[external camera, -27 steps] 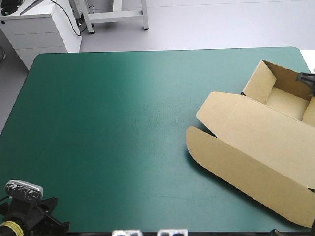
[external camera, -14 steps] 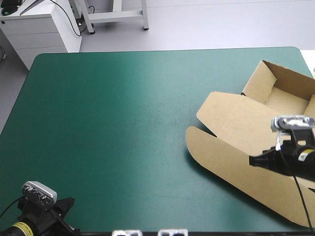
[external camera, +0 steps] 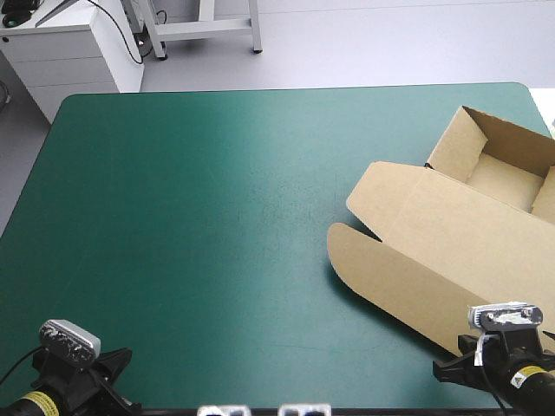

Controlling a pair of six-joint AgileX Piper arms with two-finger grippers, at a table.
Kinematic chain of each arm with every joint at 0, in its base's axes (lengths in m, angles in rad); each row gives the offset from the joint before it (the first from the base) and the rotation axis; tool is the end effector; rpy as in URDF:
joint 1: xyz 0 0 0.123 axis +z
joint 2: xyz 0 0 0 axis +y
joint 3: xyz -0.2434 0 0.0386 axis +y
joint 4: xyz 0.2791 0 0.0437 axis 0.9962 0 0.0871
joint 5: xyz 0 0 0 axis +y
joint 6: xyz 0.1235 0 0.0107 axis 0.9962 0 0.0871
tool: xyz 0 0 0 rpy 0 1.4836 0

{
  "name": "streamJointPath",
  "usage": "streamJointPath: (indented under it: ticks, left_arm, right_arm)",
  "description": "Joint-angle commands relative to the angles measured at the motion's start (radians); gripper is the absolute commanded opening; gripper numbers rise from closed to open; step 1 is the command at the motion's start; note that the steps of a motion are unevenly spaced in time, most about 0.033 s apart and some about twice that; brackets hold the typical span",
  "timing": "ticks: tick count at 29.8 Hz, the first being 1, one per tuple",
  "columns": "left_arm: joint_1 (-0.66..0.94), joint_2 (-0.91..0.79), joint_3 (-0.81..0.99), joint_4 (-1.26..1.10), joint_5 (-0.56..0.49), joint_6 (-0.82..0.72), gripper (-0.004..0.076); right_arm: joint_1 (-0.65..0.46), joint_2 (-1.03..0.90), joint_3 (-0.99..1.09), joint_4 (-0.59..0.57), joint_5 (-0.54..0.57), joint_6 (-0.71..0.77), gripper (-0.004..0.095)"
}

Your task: Fold the box

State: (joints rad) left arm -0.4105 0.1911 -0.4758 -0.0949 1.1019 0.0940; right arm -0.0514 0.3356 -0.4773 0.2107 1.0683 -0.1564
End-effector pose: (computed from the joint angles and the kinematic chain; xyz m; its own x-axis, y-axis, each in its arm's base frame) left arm 0.1023 -0.0559 0.2452 -0.5862 0.3105 -0.7483 0.4860 0.8738 -0.0181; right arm 0.1362 0.0158 0.2323 -0.7319 -0.0152 -0.6812 -0.1125 0.9887 0.0988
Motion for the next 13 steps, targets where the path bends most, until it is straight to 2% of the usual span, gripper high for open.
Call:
streamJointPath:
  ticks: [1,13]
  left_arm:
    - [-0.004,0.016,-0.023,-0.013,-0.063,-0.013,-0.0008]
    - [-0.004,0.016,-0.023,-0.013,-0.063,-0.013,-0.0008]
  right_arm:
    - [0.004,-0.003,-0.007,-0.014,-0.055,-0.012,-0.0018]
    - [0.004,-0.003,-0.007,-0.015,-0.050,-0.008,-0.0018]
